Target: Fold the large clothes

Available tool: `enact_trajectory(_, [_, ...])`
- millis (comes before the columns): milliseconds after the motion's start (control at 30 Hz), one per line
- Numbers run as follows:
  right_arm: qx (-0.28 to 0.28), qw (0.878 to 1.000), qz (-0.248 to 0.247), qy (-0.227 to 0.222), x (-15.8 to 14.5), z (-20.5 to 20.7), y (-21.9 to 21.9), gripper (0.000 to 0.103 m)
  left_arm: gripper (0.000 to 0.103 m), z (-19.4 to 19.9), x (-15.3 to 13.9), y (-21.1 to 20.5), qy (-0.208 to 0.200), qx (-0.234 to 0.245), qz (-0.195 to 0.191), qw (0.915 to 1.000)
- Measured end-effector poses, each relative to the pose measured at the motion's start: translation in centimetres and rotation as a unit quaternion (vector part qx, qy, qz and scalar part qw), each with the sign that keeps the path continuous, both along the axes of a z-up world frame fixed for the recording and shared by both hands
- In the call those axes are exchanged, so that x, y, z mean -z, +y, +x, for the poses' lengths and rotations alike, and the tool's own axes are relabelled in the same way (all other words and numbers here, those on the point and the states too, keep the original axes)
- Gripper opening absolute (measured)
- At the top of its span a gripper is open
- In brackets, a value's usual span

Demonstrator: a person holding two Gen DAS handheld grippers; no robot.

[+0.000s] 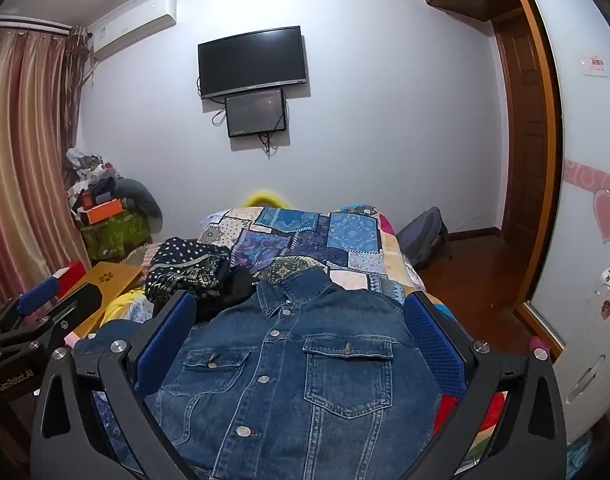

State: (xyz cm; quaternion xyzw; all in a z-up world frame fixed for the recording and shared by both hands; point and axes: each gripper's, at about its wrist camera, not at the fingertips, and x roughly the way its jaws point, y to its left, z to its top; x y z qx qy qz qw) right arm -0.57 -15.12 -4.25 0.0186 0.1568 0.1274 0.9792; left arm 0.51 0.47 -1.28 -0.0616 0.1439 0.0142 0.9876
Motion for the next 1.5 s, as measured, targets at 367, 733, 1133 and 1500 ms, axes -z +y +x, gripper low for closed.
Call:
enact_trajectory(367, [-0.002,1.0,-0.006,0.006,0.16,0.04,0.27,0.103,0.103,0.23,0.29,0.75,0.006,-0.004,-0.005,1.0])
enact_trajectory(733, [-0.004,1.0,-0.011,0.008,0.27,0.04,0.66,0.103,0.103,0.23,0.35,0.71,0.005,-0.003,0.0,1.0])
enact_trajectory(1133, [-0.005,1.0,-0.013,0.009,0.27,0.05,0.8,0.103,0.103,0.22,0.29,0.74,0.005,-0.004,0.0,1.0])
enact_trajectory(1500, [-0.005,1.0,-0.014,0.01,0.24,0.04,0.88,0.103,0.103,0.2,0.26,0.72,0.006,-0.004,0.0,1.0])
